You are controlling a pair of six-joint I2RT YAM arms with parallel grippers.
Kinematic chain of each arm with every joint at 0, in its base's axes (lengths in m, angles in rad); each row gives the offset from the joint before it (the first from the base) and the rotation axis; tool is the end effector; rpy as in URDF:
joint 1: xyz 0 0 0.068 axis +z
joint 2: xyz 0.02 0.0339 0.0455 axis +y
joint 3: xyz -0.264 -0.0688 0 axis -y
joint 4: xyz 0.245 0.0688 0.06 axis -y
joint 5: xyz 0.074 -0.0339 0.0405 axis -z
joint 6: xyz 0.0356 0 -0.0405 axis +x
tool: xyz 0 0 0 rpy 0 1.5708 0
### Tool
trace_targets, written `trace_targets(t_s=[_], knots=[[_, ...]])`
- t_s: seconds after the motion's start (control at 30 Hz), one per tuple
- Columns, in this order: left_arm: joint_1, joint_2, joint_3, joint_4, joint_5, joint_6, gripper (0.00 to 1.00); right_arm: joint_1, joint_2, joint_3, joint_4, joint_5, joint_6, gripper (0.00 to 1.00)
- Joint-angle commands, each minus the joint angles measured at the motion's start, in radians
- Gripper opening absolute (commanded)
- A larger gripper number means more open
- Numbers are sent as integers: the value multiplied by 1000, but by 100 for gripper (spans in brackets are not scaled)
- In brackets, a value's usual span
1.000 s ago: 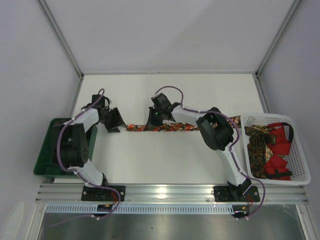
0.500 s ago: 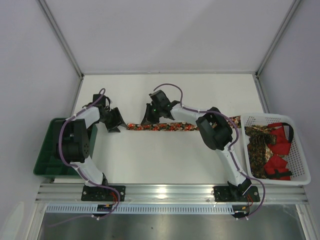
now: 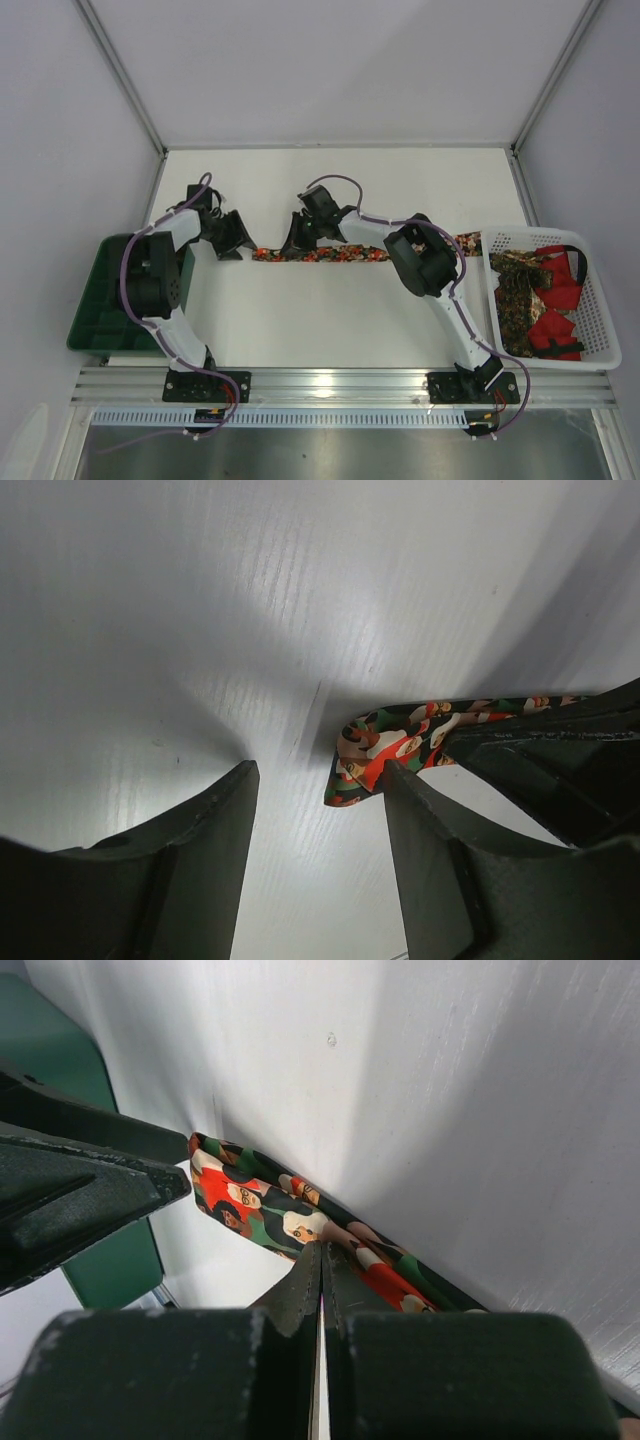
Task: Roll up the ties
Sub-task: Roll the tie
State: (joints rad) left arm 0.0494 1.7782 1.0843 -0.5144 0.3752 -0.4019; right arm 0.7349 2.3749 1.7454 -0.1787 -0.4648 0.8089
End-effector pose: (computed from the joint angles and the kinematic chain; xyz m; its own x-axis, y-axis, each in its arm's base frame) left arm 0.3393 0.0037 0.1611 -0.8923 -0.4085 -0.1923 -0.2881 0.8431 -0.4541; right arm 0.3726 0.3582 0.1244 -0.9702 -0.0050 -0.2424 -0.1842 0.6653 0.7235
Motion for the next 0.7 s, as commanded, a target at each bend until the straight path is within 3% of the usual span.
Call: trace_targets(t_s=[0.0,0.27,0.47,0.5,0.6,0.67], knots=[[12,20,20,37,53,-11,59,-6,38,-9,-42,26,-27,0],[12,38,14,62,74,-8,55,-12,52,-7,-54,15,-33,0],[4,30,-14,86,125,-25,29,-11,52,-7,-65,23,-30,0],[1,26,-12,82,126,-23,19,-11,55,-4,-64,23,-28,0],[-13,1,-3,71,134,-25,4,-6,61,9,-79,17,-28,0],[-22,-26,2,67,134,-31,0,-3,64,17,-85,15,-31,0]])
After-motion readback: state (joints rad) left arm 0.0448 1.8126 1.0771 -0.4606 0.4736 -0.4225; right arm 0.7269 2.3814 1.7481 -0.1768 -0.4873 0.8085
